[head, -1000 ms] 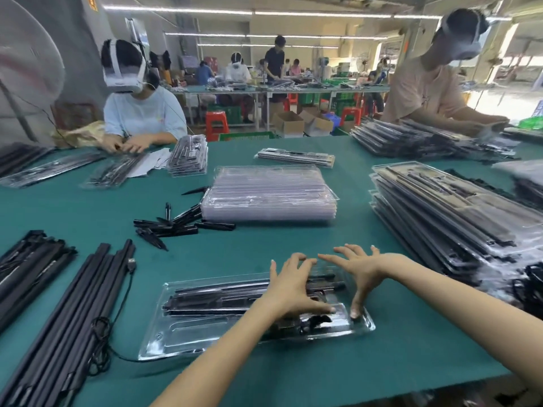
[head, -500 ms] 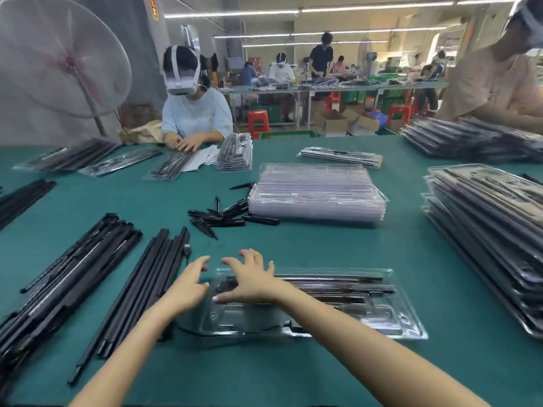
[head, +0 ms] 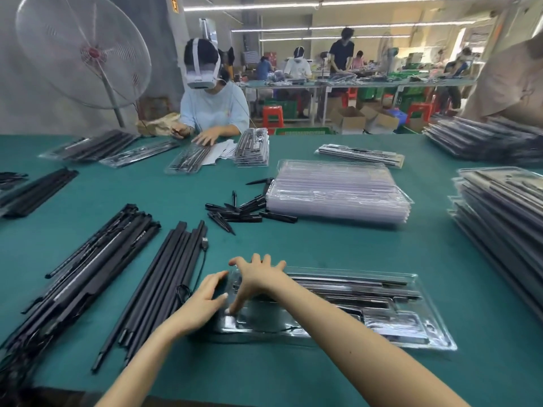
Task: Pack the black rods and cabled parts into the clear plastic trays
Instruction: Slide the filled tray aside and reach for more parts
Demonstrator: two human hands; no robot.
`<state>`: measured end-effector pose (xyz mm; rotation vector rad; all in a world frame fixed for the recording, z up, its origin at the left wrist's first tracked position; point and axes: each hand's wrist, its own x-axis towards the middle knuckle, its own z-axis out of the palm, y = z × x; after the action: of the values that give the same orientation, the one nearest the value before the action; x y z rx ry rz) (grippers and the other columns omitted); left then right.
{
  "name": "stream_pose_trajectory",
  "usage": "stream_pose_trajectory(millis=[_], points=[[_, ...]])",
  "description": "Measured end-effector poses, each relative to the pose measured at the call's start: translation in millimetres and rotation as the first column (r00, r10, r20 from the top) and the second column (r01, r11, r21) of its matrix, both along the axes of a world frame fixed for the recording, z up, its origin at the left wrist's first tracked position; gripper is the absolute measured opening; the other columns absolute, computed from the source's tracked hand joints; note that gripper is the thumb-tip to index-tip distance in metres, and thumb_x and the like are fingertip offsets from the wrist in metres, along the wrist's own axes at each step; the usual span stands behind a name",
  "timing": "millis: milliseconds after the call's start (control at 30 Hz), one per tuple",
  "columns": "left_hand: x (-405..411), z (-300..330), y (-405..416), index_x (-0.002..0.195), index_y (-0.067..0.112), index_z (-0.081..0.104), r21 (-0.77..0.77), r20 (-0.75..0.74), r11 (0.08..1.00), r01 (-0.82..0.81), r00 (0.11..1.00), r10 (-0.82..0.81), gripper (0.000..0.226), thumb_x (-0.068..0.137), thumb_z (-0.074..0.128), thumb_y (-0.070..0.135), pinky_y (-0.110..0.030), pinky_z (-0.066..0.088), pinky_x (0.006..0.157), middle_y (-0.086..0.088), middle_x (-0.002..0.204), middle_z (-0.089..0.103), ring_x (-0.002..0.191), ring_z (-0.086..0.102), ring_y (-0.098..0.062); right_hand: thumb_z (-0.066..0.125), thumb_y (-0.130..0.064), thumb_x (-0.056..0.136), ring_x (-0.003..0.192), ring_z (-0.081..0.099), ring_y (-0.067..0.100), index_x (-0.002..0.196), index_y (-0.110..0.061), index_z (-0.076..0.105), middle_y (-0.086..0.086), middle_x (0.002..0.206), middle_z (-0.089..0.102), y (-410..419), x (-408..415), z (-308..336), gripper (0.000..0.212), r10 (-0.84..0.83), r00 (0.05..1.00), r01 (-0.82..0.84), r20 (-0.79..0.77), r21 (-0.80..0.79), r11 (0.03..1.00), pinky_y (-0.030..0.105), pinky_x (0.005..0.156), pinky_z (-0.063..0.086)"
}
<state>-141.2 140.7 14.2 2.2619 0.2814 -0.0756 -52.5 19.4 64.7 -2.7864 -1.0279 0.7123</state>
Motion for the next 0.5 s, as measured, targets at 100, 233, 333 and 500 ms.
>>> stream_pose_trajectory(millis=[100,233,333,500], points=[[1.0,6.4,1.6,0.15,0.011,0.017,-0.09,-0.028,0.996,0.026,0.999,-0.028,0.068,0.095,0.057,0.016,-0.028,0.014,0.117,0.0,0.153,0.017,0.142,0.016,-0.01,0.081,-0.053,0.064,0.141,0.012,0.036,0.15,-0.035,0.012,0.013,0.151,0.019,15.2,1.6,16.2,0.112,0.13,0.989,-0.117,0.067,-0.168,0.979,0.072,0.104,0.014],[-0.6,18.8,3.5,0.149,0.018,0.021,-0.208,-0.027,0.978,0.021,0.999,-0.028,0.065,0.094,0.058,0.018,-0.036,0.017,0.118,0.0,0.152,0.02,0.143,0.017,-0.011,0.08,-0.056,0.063,0.142,0.005,0.035,0.15,-0.039,0.007,0.011,0.151,0.016,30.2,2.1,24.6,0.116,0.322,0.932,-0.268,0.168,-0.28,0.922,0.076,0.102,0.013],[-4.6,24.4,5.9,0.146,0.02,0.026,-0.257,-0.017,0.965,0.052,0.998,-0.059,0.061,0.094,0.057,0.021,-0.038,0.019,0.119,0.002,0.151,0.024,0.143,0.018,-0.01,0.081,-0.058,0.061,0.142,0.004,0.035,0.15,-0.042,0.005,0.01,0.153,0.013,35.2,4.5,23.7,0.118,0.391,0.897,-0.32,0.206,-0.307,0.896,0.077,0.101,0.013],[-3.3,21.9,5.8,0.145,0.023,0.021,-0.055,-0.051,0.988,0.142,0.988,-0.145,0.075,0.087,0.068,0.028,-0.024,0.017,0.11,0.013,0.144,0.018,0.133,0.014,-0.001,0.082,-0.043,0.067,0.141,0.007,0.034,0.149,-0.042,0.009,0.01,0.151,0.017,33.7,7.0,14.5,0.11,0.393,0.899,-0.346,0.193,-0.24,0.907,0.077,0.102,0.013]])
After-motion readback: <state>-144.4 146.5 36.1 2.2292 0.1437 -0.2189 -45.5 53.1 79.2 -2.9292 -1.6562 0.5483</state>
